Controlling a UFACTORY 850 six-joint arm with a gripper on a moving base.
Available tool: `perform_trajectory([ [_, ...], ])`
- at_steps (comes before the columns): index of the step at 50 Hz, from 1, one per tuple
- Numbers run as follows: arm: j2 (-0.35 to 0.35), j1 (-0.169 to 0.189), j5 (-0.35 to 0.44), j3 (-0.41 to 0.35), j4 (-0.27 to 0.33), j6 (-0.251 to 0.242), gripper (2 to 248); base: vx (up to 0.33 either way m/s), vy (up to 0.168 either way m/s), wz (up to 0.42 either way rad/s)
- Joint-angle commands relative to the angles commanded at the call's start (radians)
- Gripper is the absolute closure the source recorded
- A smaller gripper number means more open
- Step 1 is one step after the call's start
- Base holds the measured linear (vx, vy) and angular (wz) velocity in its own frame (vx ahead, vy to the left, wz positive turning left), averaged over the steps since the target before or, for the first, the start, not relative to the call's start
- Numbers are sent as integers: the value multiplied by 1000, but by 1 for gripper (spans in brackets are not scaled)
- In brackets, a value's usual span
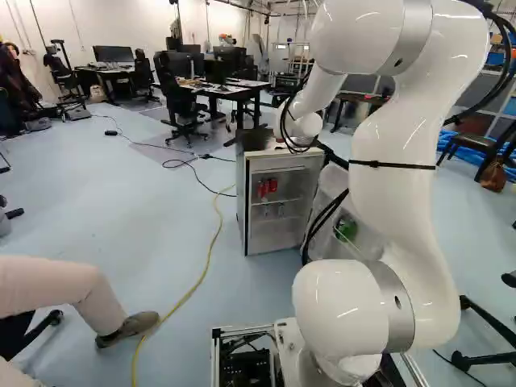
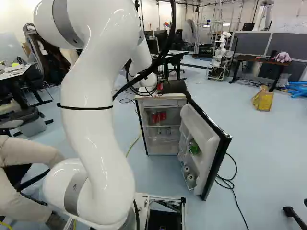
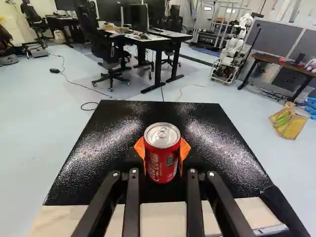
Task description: Grab a drink from the fridge
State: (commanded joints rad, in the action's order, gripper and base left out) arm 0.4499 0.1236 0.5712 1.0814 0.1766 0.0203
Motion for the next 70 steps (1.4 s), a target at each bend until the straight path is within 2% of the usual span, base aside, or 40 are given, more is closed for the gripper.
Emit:
perform_trajectory([
  [70,8,0,0,0,0,0,163,0,0,0],
])
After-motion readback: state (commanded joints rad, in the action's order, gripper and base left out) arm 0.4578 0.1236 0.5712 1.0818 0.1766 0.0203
